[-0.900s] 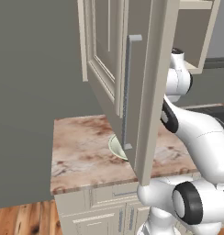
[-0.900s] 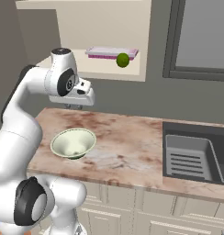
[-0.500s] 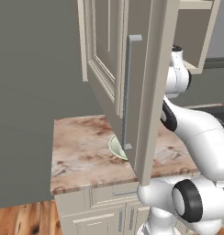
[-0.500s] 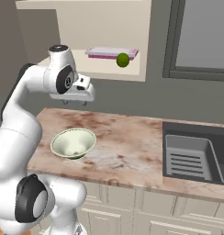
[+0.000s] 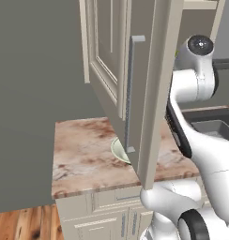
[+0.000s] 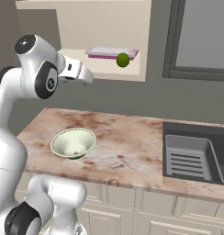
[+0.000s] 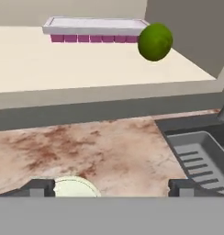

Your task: Pick the lime from the cabinet and place it in the bowl. Then pick the bowl and place it in the sink. Then turn on the sink facuet.

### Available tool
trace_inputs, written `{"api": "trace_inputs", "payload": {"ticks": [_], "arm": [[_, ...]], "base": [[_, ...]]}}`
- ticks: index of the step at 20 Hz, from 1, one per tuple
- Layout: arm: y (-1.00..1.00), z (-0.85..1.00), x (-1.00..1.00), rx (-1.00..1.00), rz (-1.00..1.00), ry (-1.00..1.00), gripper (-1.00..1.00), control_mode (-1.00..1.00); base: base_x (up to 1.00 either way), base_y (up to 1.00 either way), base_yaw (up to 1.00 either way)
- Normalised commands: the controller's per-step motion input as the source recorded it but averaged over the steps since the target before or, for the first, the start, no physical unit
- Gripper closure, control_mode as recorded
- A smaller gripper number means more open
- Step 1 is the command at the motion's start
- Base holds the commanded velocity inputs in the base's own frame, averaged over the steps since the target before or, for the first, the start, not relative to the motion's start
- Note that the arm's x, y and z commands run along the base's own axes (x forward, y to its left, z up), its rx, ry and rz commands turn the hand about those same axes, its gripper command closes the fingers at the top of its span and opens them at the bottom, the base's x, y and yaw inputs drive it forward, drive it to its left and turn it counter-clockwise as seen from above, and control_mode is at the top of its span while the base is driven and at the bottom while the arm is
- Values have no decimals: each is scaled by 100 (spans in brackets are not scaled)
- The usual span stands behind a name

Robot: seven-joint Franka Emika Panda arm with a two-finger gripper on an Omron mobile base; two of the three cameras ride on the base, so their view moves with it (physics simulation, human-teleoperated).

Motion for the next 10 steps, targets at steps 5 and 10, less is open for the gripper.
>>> {"api": "trace_inputs", "payload": {"ticks": [5, 10], "arm": [[-58, 84, 4, 0, -20, -37, -100, -100], [-47, 36, 35, 1, -12, -14, -100, -100]], "base": [[0, 0, 0], [0, 0, 0]]}}
